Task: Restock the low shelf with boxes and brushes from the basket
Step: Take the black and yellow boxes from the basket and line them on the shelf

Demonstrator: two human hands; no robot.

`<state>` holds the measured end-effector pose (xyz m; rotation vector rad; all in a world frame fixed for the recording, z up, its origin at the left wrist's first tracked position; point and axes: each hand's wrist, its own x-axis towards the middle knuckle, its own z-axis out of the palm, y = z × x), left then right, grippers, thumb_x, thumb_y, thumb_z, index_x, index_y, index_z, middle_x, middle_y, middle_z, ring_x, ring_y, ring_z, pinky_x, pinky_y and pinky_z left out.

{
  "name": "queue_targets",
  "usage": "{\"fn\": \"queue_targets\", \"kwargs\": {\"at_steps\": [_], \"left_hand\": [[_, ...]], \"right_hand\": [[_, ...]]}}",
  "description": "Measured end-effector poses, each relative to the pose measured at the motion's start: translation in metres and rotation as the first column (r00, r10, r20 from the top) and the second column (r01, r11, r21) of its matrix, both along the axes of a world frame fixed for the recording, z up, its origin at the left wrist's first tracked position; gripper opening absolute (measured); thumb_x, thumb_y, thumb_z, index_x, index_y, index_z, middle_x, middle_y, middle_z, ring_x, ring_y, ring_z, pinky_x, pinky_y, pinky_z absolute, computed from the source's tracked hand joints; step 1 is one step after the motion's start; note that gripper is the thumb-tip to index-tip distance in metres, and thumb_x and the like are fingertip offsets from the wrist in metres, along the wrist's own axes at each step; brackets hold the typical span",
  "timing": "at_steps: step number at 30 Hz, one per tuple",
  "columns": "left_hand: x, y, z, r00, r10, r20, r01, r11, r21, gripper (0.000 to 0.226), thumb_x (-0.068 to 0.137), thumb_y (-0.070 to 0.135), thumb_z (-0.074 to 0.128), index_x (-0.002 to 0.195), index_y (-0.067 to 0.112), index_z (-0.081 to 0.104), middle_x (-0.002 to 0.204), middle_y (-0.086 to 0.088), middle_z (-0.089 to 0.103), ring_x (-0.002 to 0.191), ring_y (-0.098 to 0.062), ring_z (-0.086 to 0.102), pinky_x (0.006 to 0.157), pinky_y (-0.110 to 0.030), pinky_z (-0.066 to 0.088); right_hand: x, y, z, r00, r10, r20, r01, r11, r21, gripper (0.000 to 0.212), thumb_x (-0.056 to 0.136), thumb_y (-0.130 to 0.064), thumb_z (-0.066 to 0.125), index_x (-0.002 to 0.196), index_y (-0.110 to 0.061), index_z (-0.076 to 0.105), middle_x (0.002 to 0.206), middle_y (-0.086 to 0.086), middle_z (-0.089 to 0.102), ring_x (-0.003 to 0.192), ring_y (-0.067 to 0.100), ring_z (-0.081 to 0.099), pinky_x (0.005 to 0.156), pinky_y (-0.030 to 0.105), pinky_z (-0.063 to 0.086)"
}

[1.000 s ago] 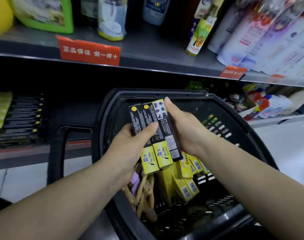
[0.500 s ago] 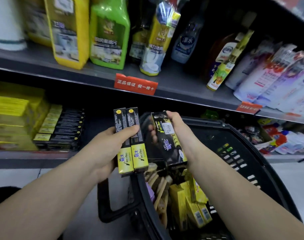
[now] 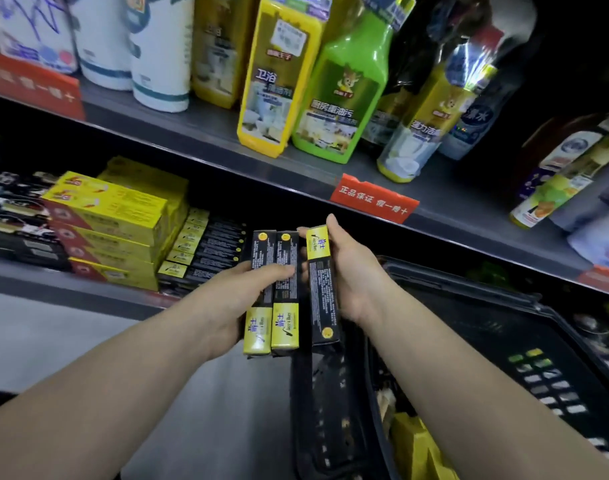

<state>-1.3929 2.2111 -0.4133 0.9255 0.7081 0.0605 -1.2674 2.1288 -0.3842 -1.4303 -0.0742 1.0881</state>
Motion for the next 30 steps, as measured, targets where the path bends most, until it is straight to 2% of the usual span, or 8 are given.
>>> {"fn": "queue_targets", "kwargs": {"at_steps": [3,6,14,19,21,23,26,30], "left_hand": [[-0.002,0.011,-0.011,0.997,0.064,-0.036,-0.065,0.998,-0.023,0.030,0.082,0.021,0.069,0.110,0.013,0.064,0.095,-0.012,0.074,0.086,-0.031,0.071,0.077,-0.047,0.057],[-0.008,0.023,-0.028,0.973,0.191,-0.126,-0.196,0.980,-0.024,0.030,0.081,0.021,0.071,0.107,0.011,0.061,0.093,-0.014,0.073,0.081,-0.033,0.071,0.076,-0.050,0.057],[-0.020,0.051,-0.065,0.884,0.371,-0.285,-0.396,0.918,-0.031,0.029,0.083,0.022,0.070,0.107,0.010,0.059,0.103,-0.017,0.067,0.088,-0.036,0.067,0.083,-0.056,0.053],[-0.024,0.060,-0.072,0.847,0.425,-0.319,-0.461,0.886,-0.046,0.042,0.085,0.024,0.068,0.120,0.006,0.054,0.109,-0.019,0.064,0.098,-0.038,0.063,0.088,-0.057,0.050],[-0.026,0.064,-0.074,0.824,0.461,-0.328,-0.503,0.863,-0.051,0.037,0.087,0.023,0.067,0.117,0.006,0.055,0.107,-0.018,0.065,0.094,-0.036,0.063,0.088,-0.054,0.051],[-0.029,0.068,-0.078,0.786,0.510,-0.350,-0.557,0.830,-0.040,0.038,0.087,0.022,0.066,0.118,0.005,0.053,0.108,-0.019,0.064,0.094,-0.037,0.063,0.087,-0.053,0.051],[-0.034,0.073,-0.085,0.730,0.567,-0.382,-0.619,0.786,-0.017,0.051,0.087,0.026,0.065,0.128,0.003,0.043,0.118,-0.022,0.058,0.105,-0.043,0.058,0.092,-0.059,0.047],[-0.037,0.077,-0.089,0.685,0.611,-0.395,-0.673,0.740,-0.022,0.052,0.088,0.027,0.062,0.130,0.006,0.040,0.118,-0.021,0.057,0.105,-0.043,0.057,0.090,-0.059,0.047]], "right_hand": [[-0.004,0.021,-0.007,0.990,0.124,0.063,-0.118,0.990,-0.083,0.031,0.083,-0.037,0.067,0.079,-0.006,0.063,0.052,0.005,0.065,0.041,0.015,0.061,0.042,0.023,0.049],[-0.002,0.040,-0.020,0.977,0.191,0.090,-0.173,0.970,-0.171,0.009,0.082,-0.007,0.063,0.077,-0.002,0.058,0.052,0.007,0.061,0.041,0.015,0.059,0.042,0.022,0.048],[0.008,0.092,-0.049,0.921,0.389,0.017,-0.368,0.886,-0.282,0.038,0.095,-0.035,0.051,0.091,0.001,0.063,0.078,0.012,0.071,0.058,0.017,0.069,0.050,0.025,0.056],[0.013,0.116,-0.069,0.808,0.581,0.099,-0.491,0.757,-0.431,0.012,0.086,-0.005,0.061,0.093,0.004,0.058,0.100,0.020,0.066,0.076,0.021,0.065,0.070,0.029,0.057],[0.012,0.128,-0.080,0.632,0.730,0.260,-0.477,0.631,-0.612,0.032,0.084,-0.010,0.061,0.114,-0.001,0.051,0.108,0.017,0.061,0.087,0.023,0.060,0.080,0.034,0.052],[0.008,0.142,-0.090,0.316,0.853,0.416,-0.385,0.516,-0.765,0.050,0.086,-0.023,0.062,0.132,-0.014,0.045,0.119,0.006,0.053,0.097,0.021,0.054,0.082,0.028,0.044],[0.003,0.161,-0.107,-0.076,0.896,0.437,-0.319,0.394,-0.862,0.057,0.091,-0.030,0.058,0.142,-0.019,0.037,0.141,0.007,0.046,0.121,0.026,0.049,0.094,0.030,0.042],[-0.005,0.174,-0.132,-0.288,0.869,0.401,-0.236,0.342,-0.910,0.053,0.094,-0.031,0.054,0.143,-0.019,0.037,0.139,0.011,0.047,0.121,0.031,0.049,0.092,0.038,0.046]]}}
